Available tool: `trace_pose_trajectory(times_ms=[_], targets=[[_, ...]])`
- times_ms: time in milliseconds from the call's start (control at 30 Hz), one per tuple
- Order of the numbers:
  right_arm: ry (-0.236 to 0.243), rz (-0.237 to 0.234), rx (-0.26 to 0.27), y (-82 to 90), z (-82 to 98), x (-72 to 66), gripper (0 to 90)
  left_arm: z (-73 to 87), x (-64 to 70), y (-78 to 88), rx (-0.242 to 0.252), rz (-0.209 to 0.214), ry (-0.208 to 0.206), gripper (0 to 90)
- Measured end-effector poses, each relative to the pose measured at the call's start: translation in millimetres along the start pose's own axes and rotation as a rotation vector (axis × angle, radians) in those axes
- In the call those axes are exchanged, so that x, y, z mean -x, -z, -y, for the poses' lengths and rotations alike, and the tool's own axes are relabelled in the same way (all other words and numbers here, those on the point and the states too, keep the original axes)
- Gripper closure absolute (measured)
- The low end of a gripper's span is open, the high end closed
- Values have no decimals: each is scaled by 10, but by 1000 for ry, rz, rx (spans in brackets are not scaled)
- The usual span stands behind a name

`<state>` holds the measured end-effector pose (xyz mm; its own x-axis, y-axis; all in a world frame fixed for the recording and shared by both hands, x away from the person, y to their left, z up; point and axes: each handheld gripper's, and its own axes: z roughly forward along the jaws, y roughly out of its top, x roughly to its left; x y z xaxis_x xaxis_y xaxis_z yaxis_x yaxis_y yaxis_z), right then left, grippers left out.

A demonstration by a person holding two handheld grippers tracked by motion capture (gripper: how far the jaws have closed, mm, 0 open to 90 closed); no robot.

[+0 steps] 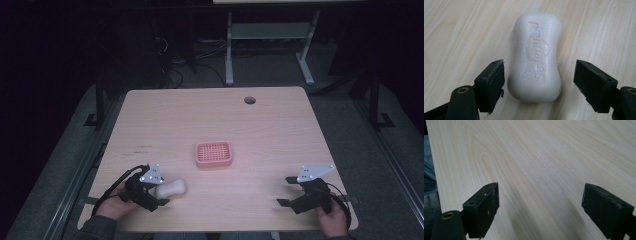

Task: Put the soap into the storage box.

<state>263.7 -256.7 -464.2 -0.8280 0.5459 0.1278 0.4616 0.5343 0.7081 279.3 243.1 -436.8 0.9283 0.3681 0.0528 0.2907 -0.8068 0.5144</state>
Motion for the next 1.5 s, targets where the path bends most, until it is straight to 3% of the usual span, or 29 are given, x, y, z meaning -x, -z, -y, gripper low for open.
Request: trace_pose_trajectory(times_ms=[600,1133,1500], targets=[[3,0,1,-4,-3,-2,142,-118,-31,-101,-26,21,-19,305],[8,0,-1,-7,-11,-8,142,-147,-110,-160,-44,66,0,413],[12,-1,2,-8,-16,-6,142,-161,-113,-204,-62,62,3,446]])
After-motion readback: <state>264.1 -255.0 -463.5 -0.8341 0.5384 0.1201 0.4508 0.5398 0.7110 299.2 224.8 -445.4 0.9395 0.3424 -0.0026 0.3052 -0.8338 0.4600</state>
